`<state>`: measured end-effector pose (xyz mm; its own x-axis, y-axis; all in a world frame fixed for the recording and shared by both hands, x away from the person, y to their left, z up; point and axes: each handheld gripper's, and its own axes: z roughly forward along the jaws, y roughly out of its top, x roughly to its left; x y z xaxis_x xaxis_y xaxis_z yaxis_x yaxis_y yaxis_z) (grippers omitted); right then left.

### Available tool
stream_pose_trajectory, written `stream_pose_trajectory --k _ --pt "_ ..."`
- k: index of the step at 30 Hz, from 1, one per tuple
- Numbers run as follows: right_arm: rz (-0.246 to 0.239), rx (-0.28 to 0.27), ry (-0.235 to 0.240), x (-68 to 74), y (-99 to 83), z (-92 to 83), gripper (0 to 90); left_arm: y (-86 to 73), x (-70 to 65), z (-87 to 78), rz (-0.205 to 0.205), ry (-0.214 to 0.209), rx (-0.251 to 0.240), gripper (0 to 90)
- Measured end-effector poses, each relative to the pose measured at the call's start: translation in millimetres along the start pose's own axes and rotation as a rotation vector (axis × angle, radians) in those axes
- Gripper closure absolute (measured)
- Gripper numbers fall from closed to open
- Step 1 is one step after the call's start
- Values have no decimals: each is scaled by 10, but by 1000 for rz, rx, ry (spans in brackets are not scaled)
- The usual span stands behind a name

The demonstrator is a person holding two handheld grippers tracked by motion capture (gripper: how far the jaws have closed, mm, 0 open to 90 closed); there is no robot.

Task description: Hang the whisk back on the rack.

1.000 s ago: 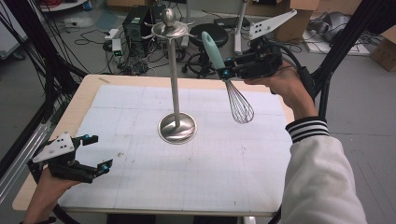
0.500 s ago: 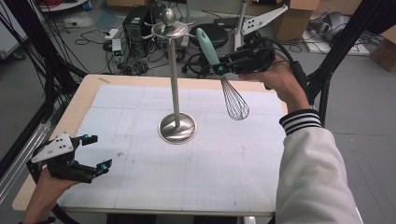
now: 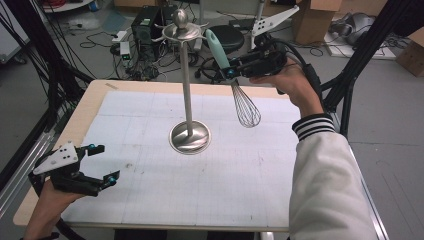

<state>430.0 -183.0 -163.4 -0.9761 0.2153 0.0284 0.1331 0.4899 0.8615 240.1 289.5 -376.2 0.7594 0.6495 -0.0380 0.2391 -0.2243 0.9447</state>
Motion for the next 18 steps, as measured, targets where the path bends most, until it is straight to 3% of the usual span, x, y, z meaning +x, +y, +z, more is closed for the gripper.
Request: stream_pose_trajectory --k 18 --pt "17 3 11 -63 -50 157 691 1 8 -20 0 1 -4 17"
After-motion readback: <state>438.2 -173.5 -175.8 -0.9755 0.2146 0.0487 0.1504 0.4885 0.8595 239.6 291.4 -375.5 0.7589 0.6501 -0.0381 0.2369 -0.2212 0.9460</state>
